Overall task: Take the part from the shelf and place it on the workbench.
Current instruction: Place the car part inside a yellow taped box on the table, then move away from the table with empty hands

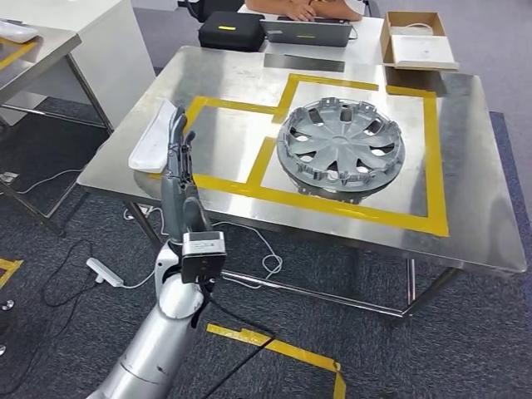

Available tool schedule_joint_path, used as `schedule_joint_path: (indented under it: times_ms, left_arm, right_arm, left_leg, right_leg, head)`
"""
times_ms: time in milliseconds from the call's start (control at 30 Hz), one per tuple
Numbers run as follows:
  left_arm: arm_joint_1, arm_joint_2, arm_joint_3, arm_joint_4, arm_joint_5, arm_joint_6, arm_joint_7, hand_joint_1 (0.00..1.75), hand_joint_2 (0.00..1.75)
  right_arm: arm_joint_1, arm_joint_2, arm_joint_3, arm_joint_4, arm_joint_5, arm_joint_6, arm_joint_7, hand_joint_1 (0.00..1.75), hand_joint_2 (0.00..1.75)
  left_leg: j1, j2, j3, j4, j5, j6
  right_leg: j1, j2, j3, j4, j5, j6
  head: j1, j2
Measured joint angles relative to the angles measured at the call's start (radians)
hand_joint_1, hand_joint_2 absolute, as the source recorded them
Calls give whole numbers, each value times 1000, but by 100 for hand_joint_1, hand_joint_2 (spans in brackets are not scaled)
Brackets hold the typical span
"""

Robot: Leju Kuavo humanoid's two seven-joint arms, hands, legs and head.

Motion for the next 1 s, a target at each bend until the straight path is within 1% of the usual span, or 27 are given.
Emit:
schedule_joint_path:
  times_ms: [33,67,100,133,167,233,300,333,367,400,433,467,500,567,600,633,667,700,733,767,800,833,867,900,933,967,1000]
  left_arm:
    - [5,2,-2,-5,3,1,0,0,0]
    - [9,4,-5,-9,6,1,0,0,0]
    - [14,6,-7,-12,10,1,0,0,0]
    - [19,8,-8,-16,15,1,0,0,0]
    - [24,9,-9,-19,18,1,0,0,0]
    - [28,10,-10,-28,20,0,-2,0,0]
    - [29,10,-11,-39,20,-1,-4,0,0]
    - [29,10,-12,-43,21,-1,-5,0,0]
    - [30,10,-12,-46,21,-1,-7,0,0]
    - [31,10,-13,-47,22,-1,-8,0,0]
    - [32,10,-14,-48,23,-1,-10,0,0]
    - [33,10,-15,-49,25,-1,-11,0,0]
    - [35,10,-17,-51,26,-1,-12,0,0]
    - [38,10,-20,-54,29,-1,-14,0,0]
    - [41,11,-21,-55,31,-1,-14,0,0]
    - [44,12,-23,-55,32,-1,-15,0,0]
    - [47,13,-25,-55,33,-1,-15,0,0]
    - [49,14,-28,-56,33,-1,-15,0,0]
    - [50,14,-29,-58,33,-1,-15,0,0]
    - [51,14,-31,-61,34,-1,-16,0,0]
    - [51,14,-32,-66,34,-1,-17,0,0]
    - [51,15,-34,-70,36,-1,-18,0,0]
    - [52,15,-36,-72,37,-1,-19,0,0]
    - [52,15,-37,-73,39,-1,-20,0,0]
    - [53,16,-38,-73,41,-1,-21,0,0]
    - [55,17,-38,-74,43,-1,-22,0,0]
    - [57,18,-38,-74,44,-1,-22,0,0]
  right_arm:
    - [0,0,0,0,0,0,1,0,0]
    - [0,1,0,0,0,0,1,0,0]
    - [0,1,0,0,0,0,2,0,0]
    - [0,2,-1,0,0,-1,2,0,0]
    - [0,2,-1,0,0,-2,2,0,0]
    - [0,4,-1,0,0,-3,3,0,0]
    - [0,9,-2,0,0,-5,3,0,0]
    - [0,11,-2,0,0,-7,3,0,0]
    - [0,12,-2,0,0,-8,3,0,0]
    - [0,12,-2,0,0,-9,3,0,0]
    - [1,13,-3,0,0,-10,4,0,0]
    - [1,13,-3,0,0,-11,4,0,0]
    - [2,13,-4,0,-1,-11,5,0,0]
    - [2,13,-4,0,-1,-11,5,0,0]
    - [2,13,-4,0,-1,-11,5,0,0]
    - [2,13,-4,0,-1,-11,5,0,0]
    - [2,13,-4,0,-1,-11,5,0,0]
    - [2,13,-4,0,-1,-12,5,0,0]
    - [0,13,-4,0,-1,-12,5,0,0]
    - [-2,13,-4,0,-1,-12,5,0,0]
    - [-5,13,-4,0,-1,-12,4,0,0]
    - [-7,14,-4,0,-1,-12,4,0,0]
    - [-8,14,-4,0,-1,-12,3,0,0]
    - [-7,14,-4,0,-1,-12,3,0,0]
    - [-6,15,-5,0,-1,-12,3,0,0]
    - [-5,15,-6,0,-2,-12,3,0,0]
    - [-5,15,-7,0,-2,-12,4,0,0]
  left_leg:
    - [0,0,-13,62,-57,-4]
    - [1,0,-24,129,-100,-6]
    - [1,0,-27,180,-120,-5]
    - [0,0,-18,206,-118,-2]
    - [-1,0,6,199,-99,4]
    - [-7,-1,97,96,-60,26]
    - [-18,-1,197,-42,-63,48]
    - [-22,-1,223,-84,-71,54]
    - [-25,-1,230,-106,-72,55]
    - [-22,-1,225,-112,-66,55]
    - [-21,0,216,-115,-56,57]
    - [-19,1,206,-117,-44,61]
    - [-17,2,194,-120,-31,65]
    - [-17,3,164,-119,-7,69]
    - [-17,3,148,-118,5,68]
    - [-17,4,131,-118,18,66]
    - [-17,4,114,-117,31,64]
    - [-17,4,98,-115,43,62]
    - [-18,3,82,-112,55,58]
    - [-19,3,69,-107,64,53]
    - [-20,2,58,-101,74,48]
    - [-21,3,51,-97,84,44]
    - [-22,4,46,-95,93,40]
    - [-21,4,42,-94,101,36]
    - [-19,3,38,-89,94,30]
    - [-17,2,30,-73,69,23]
    - [-14,1,19,-39,26,16]
  right_leg:
    - [1,0,-11,0,11,-5]
    - [2,0,-23,2,24,-6]
    - [4,-1,-39,3,36,-7]
    - [7,-1,-56,5,47,-8]
    - [10,-1,-73,7,58,-8]
    - [17,0,-99,10,78,-7]
    - [23,1,-115,12,96,-3]
    - [24,0,-121,13,106,1]
    - [26,-1,-128,13,116,5]
    - [24,-2,-134,14,122,10]
    - [23,-1,-142,20,114,15]
    - [22,0,-155,41,86,20]
    - [21,2,-172,83,42,24]
    - [18,3,-207,210,-54,32]
    - [16,3,-215,268,-77,35]
    - [15,3,-212,302,-73,38]
    - [14,3,-195,307,-49,40]
    - [12,3,-158,277,-18,41]
    - [10,2,-105,216,3,42]
    - [8,3,-42,135,4,42]
    - [8,4,10,60,-8,39]
    - [9,5,42,8,-23,36]
    - [11,6,53,-17,-31,30]
    - [11,6,46,-19,-29,22]
    - [11,4,36,-16,-21,13]
    - [10,2,27,-15,-12,3]
    - [9,0,18,-15,0,-6]
  head:
    - [-2,0]
    - [-3,0]
    - [-3,0]
    - [-3,0]
    - [-4,0]
    - [-4,0]
    - [-3,0]
    - [-4,0]
    - [-5,0]
    - [-5,0]
    - [-5,0]
    - [-3,0]
    - [-2,0]
    - [2,0]
    - [2,0]
    - [2,0]
    - [2,0]
    - [2,0]
    - [2,0]
    - [2,0]
    - [0,0]
    - [0,0]
    - [-1,0]
    - [0,0]
    - [1,0]
    - [1,0]
    - [0,0]
